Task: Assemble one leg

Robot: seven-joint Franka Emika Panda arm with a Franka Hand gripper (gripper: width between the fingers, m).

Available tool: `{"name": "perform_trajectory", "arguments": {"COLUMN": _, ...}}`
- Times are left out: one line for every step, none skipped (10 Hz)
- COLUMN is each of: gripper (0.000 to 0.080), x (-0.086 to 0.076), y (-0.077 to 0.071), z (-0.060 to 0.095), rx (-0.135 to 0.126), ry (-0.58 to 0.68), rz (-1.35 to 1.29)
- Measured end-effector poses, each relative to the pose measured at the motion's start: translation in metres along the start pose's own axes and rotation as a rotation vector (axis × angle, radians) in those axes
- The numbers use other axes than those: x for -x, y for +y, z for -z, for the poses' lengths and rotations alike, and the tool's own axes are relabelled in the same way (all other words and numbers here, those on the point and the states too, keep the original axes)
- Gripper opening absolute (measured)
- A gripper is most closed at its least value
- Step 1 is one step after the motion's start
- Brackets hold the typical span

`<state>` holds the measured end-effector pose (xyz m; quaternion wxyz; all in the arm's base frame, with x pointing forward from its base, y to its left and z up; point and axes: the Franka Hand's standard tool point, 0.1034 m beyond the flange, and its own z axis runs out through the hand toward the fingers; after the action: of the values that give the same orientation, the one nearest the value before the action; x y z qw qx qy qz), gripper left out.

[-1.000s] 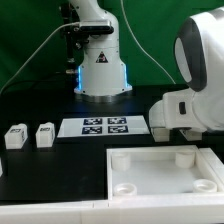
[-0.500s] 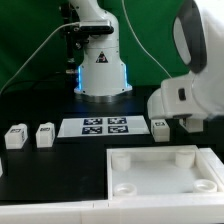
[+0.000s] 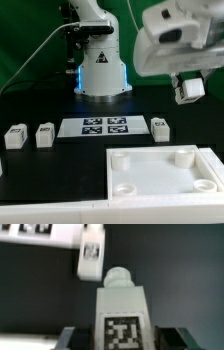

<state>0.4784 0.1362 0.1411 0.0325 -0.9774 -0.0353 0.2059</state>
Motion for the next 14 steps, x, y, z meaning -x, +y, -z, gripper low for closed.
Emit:
{"name": "perform_trajectory", "arguments": {"gripper": 0.029, "x": -0.002, "y": 0.005, "z": 0.02, "rx": -0.003, "ry": 0.108, "rz": -0.009}}
{"name": "perform_trajectory", "arguments": {"gripper": 0.029, "x": -0.004, "y": 0.007, "z": 0.036, "rx": -0.005, "ry": 0.184, "rz": -0.02}}
{"name": "perform_trajectory", "arguments": {"gripper": 0.029, "x": -0.012, "y": 0.004, "z": 0.049, "rx": -0.01, "ry": 0.258, "rz": -0.02}}
{"name": "perform_trajectory", "arguments": {"gripper": 0.029, "x": -0.019, "y": 0.003, "z": 0.048, "rx": -0.015, "ry": 0.386, "rz": -0.015}}
{"name": "perform_trajectory", "arguments": {"gripper": 0.029, "x": -0.016, "y": 0.003, "z": 0.044, "rx": -0.015, "ry": 0.477, "rz": -0.011}}
{"name": "perform_trajectory", "arguments": {"gripper": 0.029, "x": -0.017, "y": 0.003, "z": 0.045, "rx": -0.018, "ry": 0.556, "rz": -0.008}}
{"name": "perform_trajectory", "arguments": {"gripper": 0.029, "x": -0.021, "y": 0.002, "z": 0.046, "rx": -0.03, "ry": 0.691, "rz": -0.008}}
{"name": "perform_trajectory", "arguments": {"gripper": 0.029, "x": -0.018, "y": 0.002, "z": 0.04, "rx": -0.03, "ry": 0.71, "rz": -0.005}}
{"name": "perform_trajectory", "arguments": {"gripper": 0.029, "x": -0.021, "y": 0.005, "z": 0.044, "rx": -0.023, "ry": 0.709, "rz": -0.001}}
{"name": "perform_trajectory", "arguments": {"gripper": 0.029, "x": -0.034, "y": 0.016, "z": 0.059, "rx": 0.027, "ry": 0.741, "rz": 0.035}}
{"name": "perform_trajectory", "arguments": {"gripper": 0.029, "x": -0.048, "y": 0.025, "z": 0.074, "rx": 0.041, "ry": 0.765, "rz": 0.046}}
{"name": "perform_trajectory", "arguments": {"gripper": 0.029, "x": -0.066, "y": 0.029, "z": 0.088, "rx": 0.043, "ry": 0.789, "rz": 0.048}}
{"name": "perform_trajectory", "arguments": {"gripper": 0.029, "x": -0.081, "y": 0.028, "z": 0.093, "rx": 0.039, "ry": 0.798, "rz": 0.048}}
{"name": "perform_trajectory", "arguments": {"gripper": 0.029, "x": -0.09, "y": 0.028, "z": 0.093, "rx": 0.032, "ry": 0.794, "rz": 0.045}}
